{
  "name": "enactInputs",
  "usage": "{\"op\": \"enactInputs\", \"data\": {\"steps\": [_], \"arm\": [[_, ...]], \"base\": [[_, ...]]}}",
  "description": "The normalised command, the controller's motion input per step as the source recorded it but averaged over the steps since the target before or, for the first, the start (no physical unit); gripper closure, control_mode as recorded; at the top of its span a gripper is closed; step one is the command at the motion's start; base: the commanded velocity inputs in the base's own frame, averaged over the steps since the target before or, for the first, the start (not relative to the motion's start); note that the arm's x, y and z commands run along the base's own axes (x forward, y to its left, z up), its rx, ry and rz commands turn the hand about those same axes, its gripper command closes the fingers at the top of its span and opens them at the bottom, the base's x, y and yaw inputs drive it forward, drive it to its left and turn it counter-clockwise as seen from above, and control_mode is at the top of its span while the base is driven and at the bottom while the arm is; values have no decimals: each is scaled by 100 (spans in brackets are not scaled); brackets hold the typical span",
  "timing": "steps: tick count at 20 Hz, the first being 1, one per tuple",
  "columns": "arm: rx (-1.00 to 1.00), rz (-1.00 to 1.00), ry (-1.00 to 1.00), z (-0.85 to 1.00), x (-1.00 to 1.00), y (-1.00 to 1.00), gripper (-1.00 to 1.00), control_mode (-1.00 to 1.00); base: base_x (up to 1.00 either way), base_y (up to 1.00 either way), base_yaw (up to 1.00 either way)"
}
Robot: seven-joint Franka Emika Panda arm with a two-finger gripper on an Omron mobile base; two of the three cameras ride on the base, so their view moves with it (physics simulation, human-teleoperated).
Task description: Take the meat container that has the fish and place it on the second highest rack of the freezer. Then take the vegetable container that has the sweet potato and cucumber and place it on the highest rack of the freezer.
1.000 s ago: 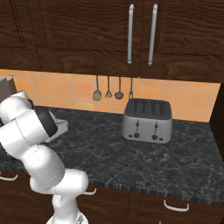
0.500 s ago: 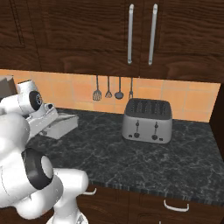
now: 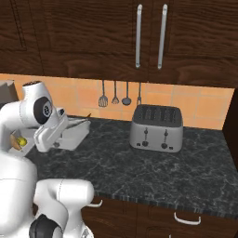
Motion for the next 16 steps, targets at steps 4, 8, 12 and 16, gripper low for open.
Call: {"op": "enactInputs", "data": {"steps": [4, 8, 12, 16], "arm": [[2, 15, 0, 47, -40, -35, 100, -100], [0, -3, 0, 40, -48, -16, 100, -100], [1, -12, -2, 56, -59, -30, 100, -100], [5, -3, 0, 51, -7, -56, 100, -100]], "base": [[0, 0, 0], [0, 0, 0], [0, 0, 0], [0, 0, 0]]}}
